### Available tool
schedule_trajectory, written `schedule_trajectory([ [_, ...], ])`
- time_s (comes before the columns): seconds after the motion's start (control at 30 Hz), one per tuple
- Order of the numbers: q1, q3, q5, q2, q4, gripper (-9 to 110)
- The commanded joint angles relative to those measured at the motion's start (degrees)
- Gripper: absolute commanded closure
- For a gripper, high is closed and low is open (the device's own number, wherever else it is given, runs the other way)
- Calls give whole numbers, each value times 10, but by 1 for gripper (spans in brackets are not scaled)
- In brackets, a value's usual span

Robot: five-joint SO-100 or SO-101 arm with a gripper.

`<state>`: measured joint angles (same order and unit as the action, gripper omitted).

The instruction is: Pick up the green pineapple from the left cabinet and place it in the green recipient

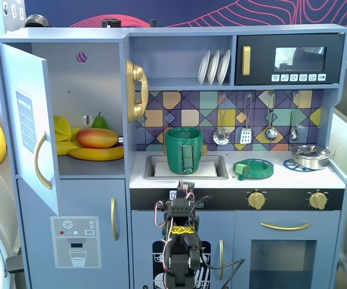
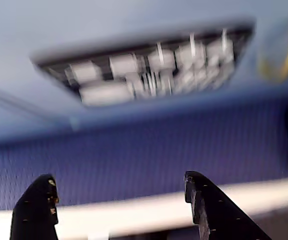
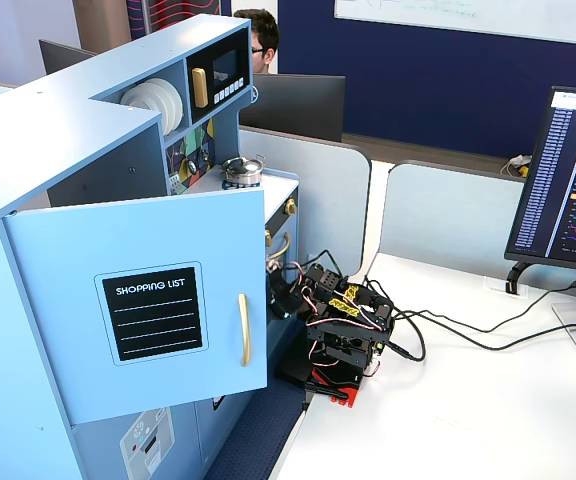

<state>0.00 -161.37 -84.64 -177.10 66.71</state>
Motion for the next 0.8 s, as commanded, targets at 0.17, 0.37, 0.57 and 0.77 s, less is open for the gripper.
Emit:
schedule_trajectory([
  [0.17,-4,-46,36,-38,144,79],
  [0.37,-4,-79,49,-49,192,80],
  [0.57,1,-103,54,-49,200,80],
  [0.77,4,-103,42,-50,201,80],
])
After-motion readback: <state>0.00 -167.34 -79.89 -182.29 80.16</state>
